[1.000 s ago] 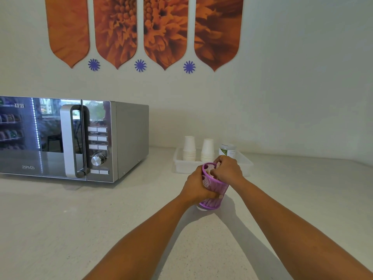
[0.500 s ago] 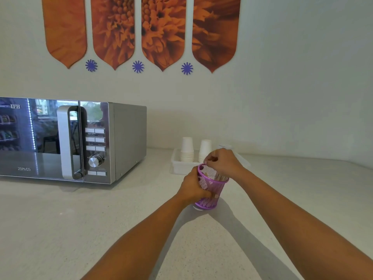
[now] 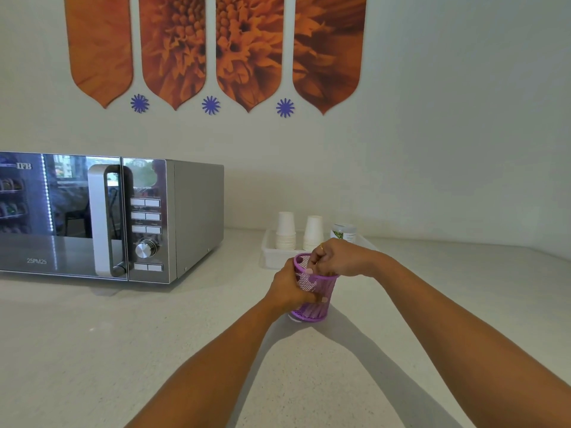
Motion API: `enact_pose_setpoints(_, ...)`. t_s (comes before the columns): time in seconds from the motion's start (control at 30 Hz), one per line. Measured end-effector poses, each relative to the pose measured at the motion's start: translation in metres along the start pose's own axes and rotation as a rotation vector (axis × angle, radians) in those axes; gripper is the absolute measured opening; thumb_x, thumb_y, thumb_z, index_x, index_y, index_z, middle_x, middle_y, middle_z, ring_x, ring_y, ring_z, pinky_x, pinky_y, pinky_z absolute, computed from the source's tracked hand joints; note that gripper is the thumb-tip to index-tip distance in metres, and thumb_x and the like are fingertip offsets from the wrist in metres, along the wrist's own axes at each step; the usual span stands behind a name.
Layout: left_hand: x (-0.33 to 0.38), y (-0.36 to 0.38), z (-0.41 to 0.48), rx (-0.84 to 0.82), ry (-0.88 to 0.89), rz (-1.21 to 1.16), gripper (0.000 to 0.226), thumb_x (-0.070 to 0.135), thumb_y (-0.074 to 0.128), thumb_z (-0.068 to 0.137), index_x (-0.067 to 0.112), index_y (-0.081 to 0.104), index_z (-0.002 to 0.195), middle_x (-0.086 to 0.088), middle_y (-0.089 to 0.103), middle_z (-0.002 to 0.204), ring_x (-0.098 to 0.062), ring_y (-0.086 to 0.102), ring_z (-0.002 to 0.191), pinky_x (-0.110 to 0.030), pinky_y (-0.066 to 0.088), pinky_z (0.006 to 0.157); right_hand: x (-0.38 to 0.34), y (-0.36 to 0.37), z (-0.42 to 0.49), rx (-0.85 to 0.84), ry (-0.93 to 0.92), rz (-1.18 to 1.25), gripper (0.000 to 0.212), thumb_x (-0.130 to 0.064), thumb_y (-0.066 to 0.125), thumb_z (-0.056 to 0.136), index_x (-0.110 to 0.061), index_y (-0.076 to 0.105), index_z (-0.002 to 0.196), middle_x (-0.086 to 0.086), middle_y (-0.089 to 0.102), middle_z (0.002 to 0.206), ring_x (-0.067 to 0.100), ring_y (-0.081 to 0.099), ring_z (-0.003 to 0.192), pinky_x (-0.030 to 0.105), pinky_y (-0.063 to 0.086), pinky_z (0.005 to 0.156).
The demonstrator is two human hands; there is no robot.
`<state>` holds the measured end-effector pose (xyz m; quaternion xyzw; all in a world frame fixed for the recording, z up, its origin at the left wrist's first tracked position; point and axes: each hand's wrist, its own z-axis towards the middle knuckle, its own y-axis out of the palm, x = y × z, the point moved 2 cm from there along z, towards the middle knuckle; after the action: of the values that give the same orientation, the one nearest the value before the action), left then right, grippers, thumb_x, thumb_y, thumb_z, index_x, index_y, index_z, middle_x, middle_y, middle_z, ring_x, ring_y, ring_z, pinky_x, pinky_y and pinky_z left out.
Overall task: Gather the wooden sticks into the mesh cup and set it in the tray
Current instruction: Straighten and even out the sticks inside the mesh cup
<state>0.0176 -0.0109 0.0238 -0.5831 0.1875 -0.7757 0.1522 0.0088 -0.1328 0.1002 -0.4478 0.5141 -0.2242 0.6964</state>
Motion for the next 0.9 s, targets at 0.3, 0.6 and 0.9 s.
enact_pose_setpoints(0.3, 0.002, 0.002, -0.004, 0.013, -0.024, -0.004, 0.084, 0.012, 0.082, 0.069, 0.016, 0.035, 0.139, -0.006, 0.05, 0.138, -0.025, 0.05, 0.126, -0.034, 0.046, 0.101, 0.024, -0.008, -0.003, 0.326, -0.021, -0.092, 0.029, -0.007, 0.066, 0.085, -0.007, 0.065, 0.114, 0.011, 0.065, 0.124, 0.025, 0.06, 0.115, 0.024, 0.045, 0.087)
enact_pose_setpoints(0.6, 0.002, 0.003, -0.004, 0.04, -0.017, 0.001, 0.085, 0.008, 0.083, 0.067, 0.015, 0.037, 0.137, -0.006, 0.053, 0.134, -0.026, 0.053, 0.121, -0.033, 0.048, 0.098, 0.015, 0.005, 0.002, 0.093, 0.303, -0.136, 0.023, -0.024, 0.055, 0.093, -0.008, 0.052, 0.11, 0.005, 0.057, 0.088, 0.022, 0.052, 0.087, 0.024, 0.047, 0.066)
enact_pose_setpoints(0.9, 0.008, 0.003, -0.002, 0.027, 0.063, 0.05, 0.087, 0.005, 0.084, 0.062, 0.014, 0.04, 0.136, -0.007, 0.057, 0.13, -0.027, 0.056, 0.118, -0.036, 0.048, 0.098, -0.007, 0.01, 0.008, 0.291, 0.025, -0.348, 0.041, -0.012, 0.054, 0.09, -0.01, 0.054, 0.13, 0.013, 0.06, 0.128, 0.028, 0.059, 0.114, 0.031, 0.047, 0.091)
